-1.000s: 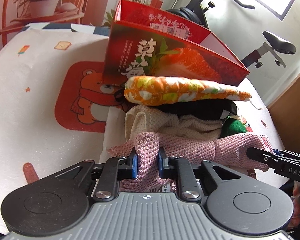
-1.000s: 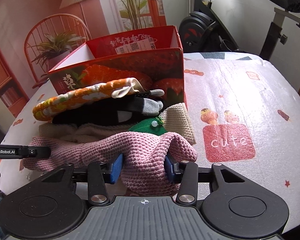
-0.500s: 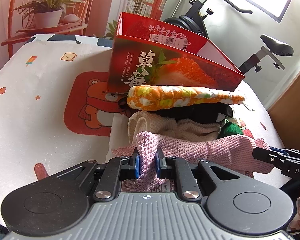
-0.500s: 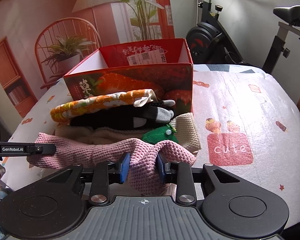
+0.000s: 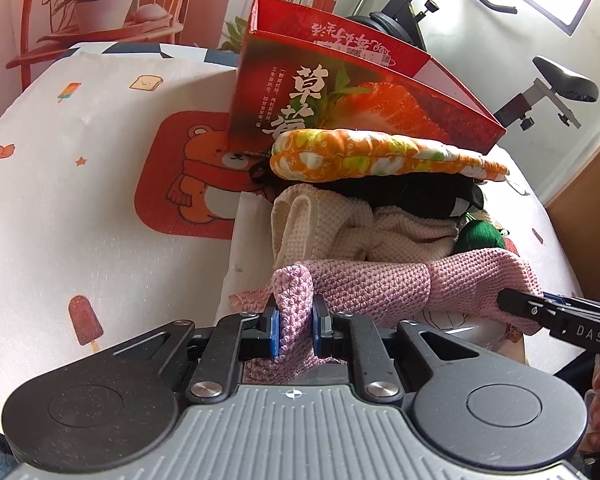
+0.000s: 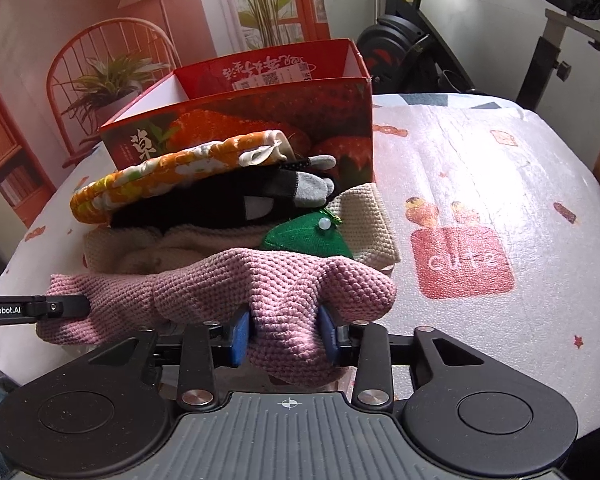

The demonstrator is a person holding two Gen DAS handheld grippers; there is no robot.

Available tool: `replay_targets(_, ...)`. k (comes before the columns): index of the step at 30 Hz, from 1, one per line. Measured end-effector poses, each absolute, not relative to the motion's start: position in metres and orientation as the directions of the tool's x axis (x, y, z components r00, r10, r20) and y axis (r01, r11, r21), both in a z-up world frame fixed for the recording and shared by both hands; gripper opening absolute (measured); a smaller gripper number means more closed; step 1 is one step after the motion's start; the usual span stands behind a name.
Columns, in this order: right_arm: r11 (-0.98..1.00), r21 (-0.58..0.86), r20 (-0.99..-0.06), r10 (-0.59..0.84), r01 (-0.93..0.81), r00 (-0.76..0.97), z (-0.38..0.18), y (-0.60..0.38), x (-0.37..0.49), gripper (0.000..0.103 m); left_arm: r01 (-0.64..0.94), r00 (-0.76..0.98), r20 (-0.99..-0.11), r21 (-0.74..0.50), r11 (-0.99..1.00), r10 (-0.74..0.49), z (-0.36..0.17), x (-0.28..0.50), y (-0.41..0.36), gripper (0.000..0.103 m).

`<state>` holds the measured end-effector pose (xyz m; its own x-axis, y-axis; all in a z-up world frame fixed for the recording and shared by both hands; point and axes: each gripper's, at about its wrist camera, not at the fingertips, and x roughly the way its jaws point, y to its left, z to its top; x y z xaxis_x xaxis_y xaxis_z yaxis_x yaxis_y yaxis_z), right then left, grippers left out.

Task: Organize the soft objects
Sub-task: 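Lift the pink cloth with both grippers and carry it over the red box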

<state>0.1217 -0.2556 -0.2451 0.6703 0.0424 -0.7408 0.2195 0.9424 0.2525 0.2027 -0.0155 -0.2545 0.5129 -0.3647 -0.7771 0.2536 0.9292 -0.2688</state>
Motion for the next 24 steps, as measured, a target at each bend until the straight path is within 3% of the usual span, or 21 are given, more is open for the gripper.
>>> replay_targets(5,0.941,0.274,-0.723,0.068,0.196,0.687,-0.238,-0.255,0.119,0.014,0.269,0.528,-0.756,-0.282,0.921,-0.386,-0.250,0.198,-0.014,0.015)
replay_targets(8,0.942,0.293,-0.695,0.092,0.164,0.713,-0.227,-0.253,0.116,0.011,0.272,0.551,-0.732,-0.297,0.915,-0.401,-0.243,0.195,-0.009,0.014)
replay_targets(18,0.944,0.325,-0.535,0.131,0.060,0.835,-0.165,-0.253,0.112,0.010,0.320,0.710,-0.573,-0.256,0.912,-0.410,-0.178,0.181,0.005,0.014)
replay_targets(24,0.945,0.326,-0.464,0.150,0.011,0.873,-0.130,-0.261,0.132,0.010,0.324,0.755,-0.521,-0.233,0.917,-0.399,-0.148,0.200,0.000,0.014)
